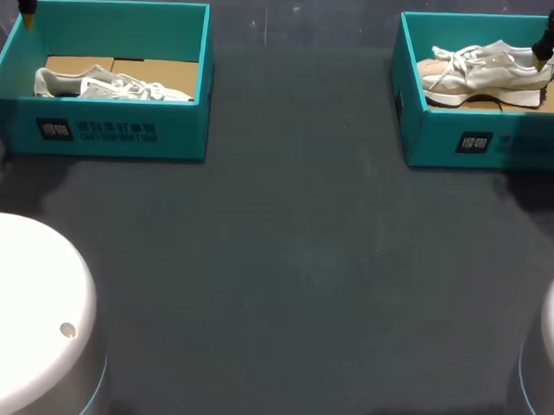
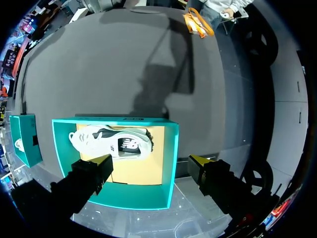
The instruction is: Take the shoe out of the shoebox, open the shoe tongue, remove and reinsert the insole, then place the shoe into the shoebox
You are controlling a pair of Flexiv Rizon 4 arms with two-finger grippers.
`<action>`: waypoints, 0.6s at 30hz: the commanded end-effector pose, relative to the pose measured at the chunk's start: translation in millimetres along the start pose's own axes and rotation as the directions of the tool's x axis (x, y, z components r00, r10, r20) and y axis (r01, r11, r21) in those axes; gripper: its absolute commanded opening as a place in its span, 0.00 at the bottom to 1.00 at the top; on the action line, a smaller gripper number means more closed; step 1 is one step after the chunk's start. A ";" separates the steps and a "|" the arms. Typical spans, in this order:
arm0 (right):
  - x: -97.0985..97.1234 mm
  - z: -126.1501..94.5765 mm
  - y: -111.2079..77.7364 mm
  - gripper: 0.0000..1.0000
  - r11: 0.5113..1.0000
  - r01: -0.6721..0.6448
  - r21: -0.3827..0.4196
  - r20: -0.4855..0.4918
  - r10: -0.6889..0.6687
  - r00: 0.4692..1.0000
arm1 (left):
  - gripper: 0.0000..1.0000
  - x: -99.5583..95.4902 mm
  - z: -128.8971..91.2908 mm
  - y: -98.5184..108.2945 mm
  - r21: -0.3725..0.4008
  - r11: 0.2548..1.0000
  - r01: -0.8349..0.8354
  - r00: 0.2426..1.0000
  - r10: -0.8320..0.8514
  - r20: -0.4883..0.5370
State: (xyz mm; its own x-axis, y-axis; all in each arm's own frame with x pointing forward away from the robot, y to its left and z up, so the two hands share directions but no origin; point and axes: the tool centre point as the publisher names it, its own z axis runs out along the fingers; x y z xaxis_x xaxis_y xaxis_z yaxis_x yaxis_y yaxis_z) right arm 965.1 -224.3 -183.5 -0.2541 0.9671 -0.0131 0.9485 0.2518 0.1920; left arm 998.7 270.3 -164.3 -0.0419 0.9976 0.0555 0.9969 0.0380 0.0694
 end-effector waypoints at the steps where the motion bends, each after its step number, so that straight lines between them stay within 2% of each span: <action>1: -15.5 5.4 34.5 1.00 0.999 -0.022 0.047 0.014 0.022 1.000 | 1.00 0.6 -0.3 0.0 0.000 1.000 -0.001 1.000 0.001 -0.001; 4: -28.5 12.8 47.3 1.00 0.999 -0.036 0.037 0.025 0.035 0.999 | 1.00 0.6 -0.3 0.0 0.000 1.000 -0.001 1.000 0.001 -0.001; 18: -28.5 12.8 47.3 1.00 0.999 -0.036 0.037 0.025 0.035 0.999 | 1.00 0.6 -0.3 0.0 0.000 1.000 -0.001 1.000 0.001 -0.001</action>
State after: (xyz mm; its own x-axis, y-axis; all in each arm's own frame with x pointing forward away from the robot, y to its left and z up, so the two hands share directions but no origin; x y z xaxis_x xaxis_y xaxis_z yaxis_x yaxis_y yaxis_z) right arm 1019.8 -239.5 -186.9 -0.2164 0.9759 -0.0298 0.9631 0.2184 0.1575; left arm 998.7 270.3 -164.3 -0.0419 0.9976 0.0554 0.9969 0.0380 0.0694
